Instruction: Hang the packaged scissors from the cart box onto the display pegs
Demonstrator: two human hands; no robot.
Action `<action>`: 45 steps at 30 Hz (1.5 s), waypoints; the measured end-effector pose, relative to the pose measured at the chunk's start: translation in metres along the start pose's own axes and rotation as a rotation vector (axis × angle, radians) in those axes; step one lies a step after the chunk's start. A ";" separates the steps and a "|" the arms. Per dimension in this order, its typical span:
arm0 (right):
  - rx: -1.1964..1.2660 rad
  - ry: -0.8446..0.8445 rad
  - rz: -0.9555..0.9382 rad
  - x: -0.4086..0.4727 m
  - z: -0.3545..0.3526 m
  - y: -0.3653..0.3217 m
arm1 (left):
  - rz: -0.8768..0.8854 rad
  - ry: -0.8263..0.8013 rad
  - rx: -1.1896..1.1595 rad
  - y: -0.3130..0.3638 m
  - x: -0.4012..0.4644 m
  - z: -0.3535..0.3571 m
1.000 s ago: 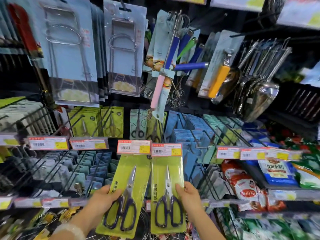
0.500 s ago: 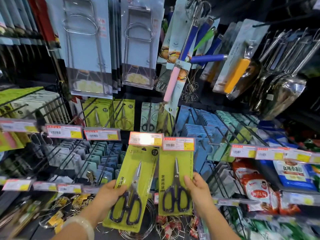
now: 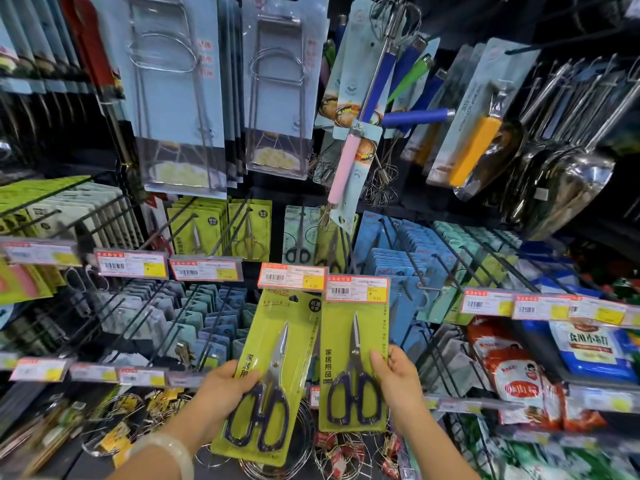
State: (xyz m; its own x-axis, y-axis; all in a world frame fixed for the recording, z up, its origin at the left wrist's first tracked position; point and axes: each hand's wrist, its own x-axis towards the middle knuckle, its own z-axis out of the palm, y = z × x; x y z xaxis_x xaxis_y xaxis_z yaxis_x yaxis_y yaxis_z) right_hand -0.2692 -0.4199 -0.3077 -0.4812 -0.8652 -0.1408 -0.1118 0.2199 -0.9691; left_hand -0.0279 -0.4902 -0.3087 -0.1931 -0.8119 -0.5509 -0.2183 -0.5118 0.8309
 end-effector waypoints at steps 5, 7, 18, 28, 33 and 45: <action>0.011 0.013 0.048 0.009 0.002 0.013 | 0.003 0.059 0.058 0.000 -0.005 -0.002; 0.041 0.021 0.058 0.013 0.003 0.016 | 0.030 0.057 0.107 0.002 -0.007 -0.005; -0.010 0.015 0.029 0.025 0.007 0.019 | -0.015 0.107 0.077 -0.003 -0.002 0.001; 0.027 0.019 0.074 0.013 0.003 0.015 | 0.020 0.030 0.056 -0.008 0.001 0.005; 0.006 -0.006 0.068 0.010 0.006 0.009 | 0.054 0.021 0.066 -0.008 0.001 0.005; -0.108 -0.036 0.154 0.005 0.016 0.020 | -0.018 0.049 0.015 -0.027 0.007 -0.018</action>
State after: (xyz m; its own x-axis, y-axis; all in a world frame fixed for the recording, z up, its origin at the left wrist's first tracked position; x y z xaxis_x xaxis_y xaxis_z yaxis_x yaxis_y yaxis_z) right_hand -0.2600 -0.4265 -0.3306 -0.4684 -0.8329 -0.2948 -0.1329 0.3963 -0.9085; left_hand -0.0058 -0.4871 -0.3339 -0.1424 -0.8154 -0.5611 -0.2353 -0.5227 0.8194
